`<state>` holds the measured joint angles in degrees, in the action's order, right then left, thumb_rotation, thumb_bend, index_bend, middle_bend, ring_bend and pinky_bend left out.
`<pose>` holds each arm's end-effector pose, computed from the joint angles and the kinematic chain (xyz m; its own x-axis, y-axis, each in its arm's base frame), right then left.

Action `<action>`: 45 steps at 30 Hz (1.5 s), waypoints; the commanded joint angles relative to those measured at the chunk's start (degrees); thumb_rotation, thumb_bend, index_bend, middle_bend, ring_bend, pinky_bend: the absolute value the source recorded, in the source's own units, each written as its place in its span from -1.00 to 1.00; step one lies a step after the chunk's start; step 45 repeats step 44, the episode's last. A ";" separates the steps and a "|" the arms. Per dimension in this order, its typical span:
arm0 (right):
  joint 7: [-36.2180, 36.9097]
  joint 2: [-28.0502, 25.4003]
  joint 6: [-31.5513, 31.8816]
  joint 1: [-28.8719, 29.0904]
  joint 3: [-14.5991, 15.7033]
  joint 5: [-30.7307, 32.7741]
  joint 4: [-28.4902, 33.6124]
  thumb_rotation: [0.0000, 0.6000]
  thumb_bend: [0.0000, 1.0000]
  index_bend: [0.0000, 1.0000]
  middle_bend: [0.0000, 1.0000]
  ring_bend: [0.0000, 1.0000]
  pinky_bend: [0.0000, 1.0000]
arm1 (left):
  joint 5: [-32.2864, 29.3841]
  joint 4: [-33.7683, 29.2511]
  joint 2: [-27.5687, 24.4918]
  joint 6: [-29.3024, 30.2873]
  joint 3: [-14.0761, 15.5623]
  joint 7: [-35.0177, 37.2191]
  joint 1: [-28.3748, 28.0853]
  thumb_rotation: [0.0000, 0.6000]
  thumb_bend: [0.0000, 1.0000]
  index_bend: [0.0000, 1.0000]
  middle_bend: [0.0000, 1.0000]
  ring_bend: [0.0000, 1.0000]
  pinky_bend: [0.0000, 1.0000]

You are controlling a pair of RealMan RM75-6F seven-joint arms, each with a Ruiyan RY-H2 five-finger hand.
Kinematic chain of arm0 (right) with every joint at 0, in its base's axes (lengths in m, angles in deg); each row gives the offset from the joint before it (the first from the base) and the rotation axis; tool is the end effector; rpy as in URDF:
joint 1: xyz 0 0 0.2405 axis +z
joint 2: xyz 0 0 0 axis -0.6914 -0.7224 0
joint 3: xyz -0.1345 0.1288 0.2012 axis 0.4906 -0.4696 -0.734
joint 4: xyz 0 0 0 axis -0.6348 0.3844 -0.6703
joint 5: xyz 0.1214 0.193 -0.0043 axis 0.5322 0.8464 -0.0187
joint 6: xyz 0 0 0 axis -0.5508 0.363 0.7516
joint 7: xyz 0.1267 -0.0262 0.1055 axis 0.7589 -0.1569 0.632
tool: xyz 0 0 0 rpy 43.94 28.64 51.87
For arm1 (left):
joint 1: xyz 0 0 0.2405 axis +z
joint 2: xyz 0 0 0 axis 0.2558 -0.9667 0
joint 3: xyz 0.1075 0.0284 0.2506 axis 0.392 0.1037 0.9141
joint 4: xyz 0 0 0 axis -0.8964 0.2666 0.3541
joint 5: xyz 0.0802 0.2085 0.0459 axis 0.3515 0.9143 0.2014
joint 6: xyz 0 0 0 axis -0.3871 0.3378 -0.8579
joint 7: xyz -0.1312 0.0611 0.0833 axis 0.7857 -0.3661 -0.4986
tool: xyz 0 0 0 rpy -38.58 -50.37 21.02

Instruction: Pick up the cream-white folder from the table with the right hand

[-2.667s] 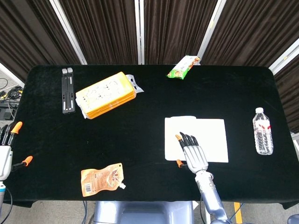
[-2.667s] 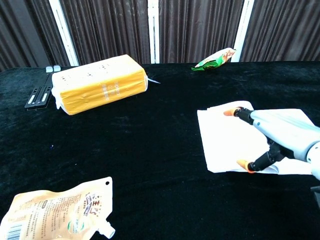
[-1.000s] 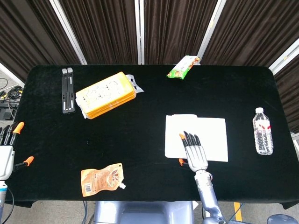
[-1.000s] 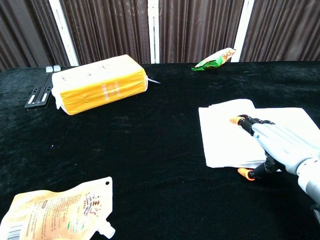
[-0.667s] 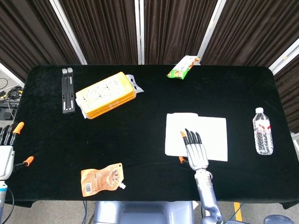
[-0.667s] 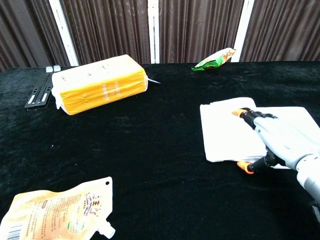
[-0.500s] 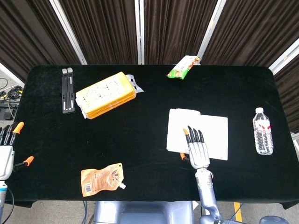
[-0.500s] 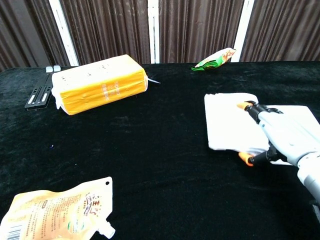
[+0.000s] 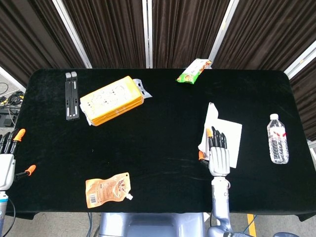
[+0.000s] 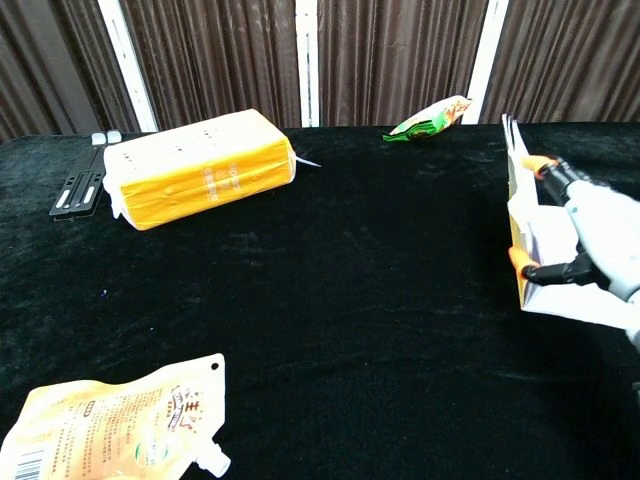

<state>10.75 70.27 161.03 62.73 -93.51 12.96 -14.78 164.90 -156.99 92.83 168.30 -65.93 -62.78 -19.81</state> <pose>-0.2201 -0.2911 -0.0695 0.1535 0.1220 0.9806 -0.9881 0.0160 0.1527 -0.3317 0.2152 0.1389 0.4557 -0.0655 0.8877 0.8899 0.0543 -0.4529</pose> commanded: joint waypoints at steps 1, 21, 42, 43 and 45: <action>-1.14 -2.49 1.85 -1.23 -0.31 -0.66 2.95 1.00 -0.34 -1.00 -1.00 -1.00 -1.00 | 0.18 -0.05 0.01 0.13 0.06 -0.05 0.03 1.00 -0.78 -1.00 -1.00 -1.00 -1.00; -1.95 -21.61 4.23 -8.05 -1.35 0.32 12.93 1.00 -0.40 -1.00 -1.00 -1.00 -1.00 | 0.83 -0.53 -0.02 0.99 0.19 -0.45 0.35 1.00 -0.78 -1.00 -1.00 -1.00 -1.00; 4.11 -33.84 2.10 -11.42 5.09 -6.49 16.17 1.00 -0.65 -1.00 -1.00 -1.00 -1.00 | 1.03 0.86 0.47 1.66 -0.14 0.22 0.45 1.00 -0.78 -1.00 -1.00 -1.00 -1.00; 4.00 -34.50 1.92 -11.51 5.55 -6.96 16.28 1.00 -0.66 -1.00 -1.00 -1.00 -1.00 | 1.09 0.88 0.45 1.69 -0.09 0.31 0.49 1.00 -0.78 -1.00 -1.00 -1.00 -1.00; 3.78 -35.11 1.68 -11.51 5.96 -7.43 16.45 1.00 -0.67 -1.00 -1.00 -1.00 -1.00 | 1.22 0.91 0.42 1.76 -0.01 0.36 0.53 1.00 -0.78 -1.00 -1.00 -1.00 -1.00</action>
